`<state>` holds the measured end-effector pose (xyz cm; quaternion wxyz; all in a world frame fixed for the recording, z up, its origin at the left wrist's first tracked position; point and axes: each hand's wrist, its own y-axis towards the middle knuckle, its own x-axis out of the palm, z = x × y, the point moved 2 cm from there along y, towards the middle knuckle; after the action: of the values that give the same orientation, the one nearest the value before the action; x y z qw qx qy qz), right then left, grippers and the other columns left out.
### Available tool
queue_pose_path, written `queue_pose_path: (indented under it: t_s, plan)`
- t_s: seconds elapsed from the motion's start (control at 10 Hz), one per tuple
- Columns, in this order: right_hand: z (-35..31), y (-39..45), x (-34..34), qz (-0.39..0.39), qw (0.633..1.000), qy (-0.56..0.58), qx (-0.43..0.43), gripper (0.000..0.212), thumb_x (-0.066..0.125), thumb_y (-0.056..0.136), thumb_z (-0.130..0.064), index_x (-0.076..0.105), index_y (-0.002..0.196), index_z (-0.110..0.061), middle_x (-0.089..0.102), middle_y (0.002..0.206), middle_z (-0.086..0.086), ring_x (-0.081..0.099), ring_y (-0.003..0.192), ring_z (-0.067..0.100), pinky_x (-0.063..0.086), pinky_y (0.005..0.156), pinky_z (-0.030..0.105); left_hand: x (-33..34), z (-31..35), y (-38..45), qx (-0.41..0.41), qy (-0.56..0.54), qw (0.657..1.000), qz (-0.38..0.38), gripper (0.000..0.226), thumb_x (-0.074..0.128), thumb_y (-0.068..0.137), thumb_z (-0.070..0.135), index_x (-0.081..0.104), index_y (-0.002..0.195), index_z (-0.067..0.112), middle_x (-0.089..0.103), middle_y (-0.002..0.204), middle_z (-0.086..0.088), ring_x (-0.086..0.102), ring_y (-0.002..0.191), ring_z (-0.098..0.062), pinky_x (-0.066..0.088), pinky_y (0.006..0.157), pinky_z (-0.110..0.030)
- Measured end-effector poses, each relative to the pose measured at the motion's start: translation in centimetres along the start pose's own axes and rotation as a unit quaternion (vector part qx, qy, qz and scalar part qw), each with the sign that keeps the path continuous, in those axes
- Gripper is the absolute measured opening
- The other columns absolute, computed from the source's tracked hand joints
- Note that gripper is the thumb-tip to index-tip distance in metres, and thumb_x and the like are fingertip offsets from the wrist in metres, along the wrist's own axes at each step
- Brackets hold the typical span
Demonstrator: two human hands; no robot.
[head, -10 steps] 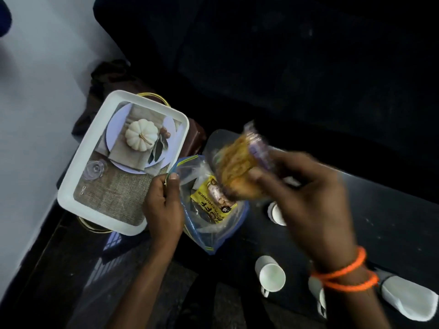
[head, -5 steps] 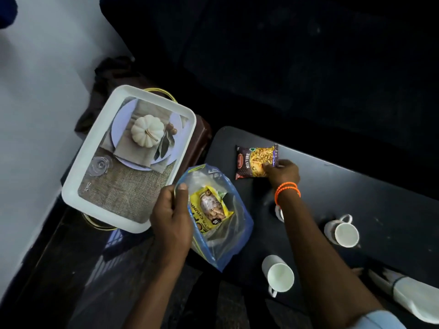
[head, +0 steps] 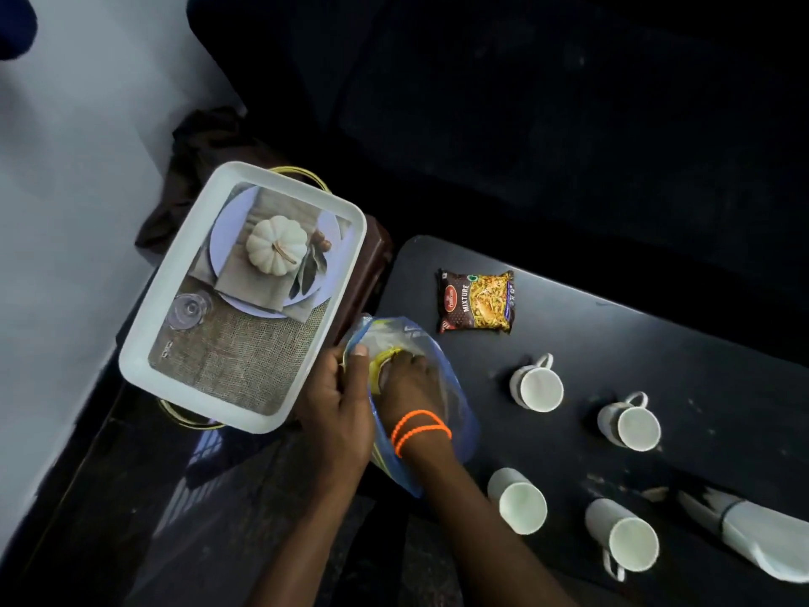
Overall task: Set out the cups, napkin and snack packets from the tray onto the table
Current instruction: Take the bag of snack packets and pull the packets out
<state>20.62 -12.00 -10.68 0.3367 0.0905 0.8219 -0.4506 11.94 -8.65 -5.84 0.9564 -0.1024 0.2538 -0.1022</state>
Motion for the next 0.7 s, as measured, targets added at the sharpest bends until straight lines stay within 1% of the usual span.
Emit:
queue_pose_path:
  t_s: [0.1,0.2,0.3,0.4,0.5,0.6,0.7]
  plan:
    - [0.7,1.4,1.6,0.022,1.000,-0.015,0.012,0.034,0.049,0.103,-0.027,0.057,0.132,-0.012,0.061,0.135,0.013,0.059,0.124,0.031,0.046,0.100,0.036,-0.1,-0.5,0.0,-0.016,-0.004,1.000,-0.004,0.032,0.058,0.100,0.039,0.056,0.068,0.037,0.058,0.062,0.023,0.050,0.059,0.007,0.038,0.059,-0.011]
    - [1.0,0.6,1.8,-0.001,0.999,0.029,0.018,0.034,0.052,0.099,-0.024,0.059,0.129,-0.007,0.061,0.133,0.018,0.061,0.122,0.035,0.050,0.103,0.039,-0.6,-1.1,-0.1,-0.026,0.002,1.000,0.000,0.033,0.057,0.100,0.042,0.055,0.069,0.031,0.060,0.063,0.017,0.052,0.061,0.002,0.041,0.062,-0.016]
    - [-0.2,-1.8,-0.6,0.030,0.996,0.070,-0.039,0.020,0.061,0.090,-0.023,0.068,0.101,-0.008,0.070,0.113,0.017,0.066,0.105,0.035,0.053,0.088,0.034,-1.1,-1.2,0.6,-0.041,0.020,0.999,-0.002,0.039,0.056,0.095,0.045,0.052,0.071,0.015,0.058,0.064,0.001,0.050,0.063,-0.012,0.043,0.066,-0.039]
    - [-0.6,-5.6,-5.4,0.074,0.987,0.098,-0.100,0.013,0.071,0.083,-0.024,0.066,0.083,-0.012,0.070,0.094,0.007,0.065,0.089,0.027,0.045,0.072,0.032,-1.7,-1.2,1.6,-0.039,0.032,0.999,-0.005,0.041,0.056,0.096,0.042,0.052,0.072,0.009,0.055,0.063,-0.004,0.046,0.062,-0.018,0.041,0.065,-0.043]
    - [-0.4,-8.9,-11.4,0.082,0.966,0.164,-0.184,0.016,0.071,0.082,-0.026,0.062,0.082,-0.013,0.067,0.075,0.000,0.062,0.071,0.021,0.048,0.063,0.035,-2.6,-1.4,2.9,-0.030,0.039,0.999,-0.002,0.040,0.057,0.101,0.034,0.050,0.073,0.007,0.051,0.062,-0.005,0.046,0.063,-0.025,0.039,0.065,-0.045]
    - [1.2,-9.5,-17.2,0.051,0.888,0.401,-0.222,0.013,0.076,0.085,-0.015,0.072,0.098,-0.014,0.079,0.090,0.003,0.076,0.079,0.019,0.062,0.068,0.033,-3.0,-1.9,3.8,-0.032,0.051,0.998,0.008,0.039,0.056,0.099,0.036,0.054,0.076,0.005,0.053,0.062,-0.009,0.045,0.062,-0.024,0.036,0.064,-0.042]
    - [4.8,-5.6,-19.6,0.141,0.867,0.455,-0.145,0.018,0.078,0.086,-0.006,0.072,0.102,-0.010,0.080,0.093,0.008,0.078,0.080,0.022,0.064,0.067,0.039,-3.1,-2.1,3.8,-0.046,0.037,0.998,0.006,0.039,0.061,0.103,0.031,0.051,0.074,0.008,0.048,0.061,-0.006,0.041,0.059,-0.018,0.037,0.061,-0.041]
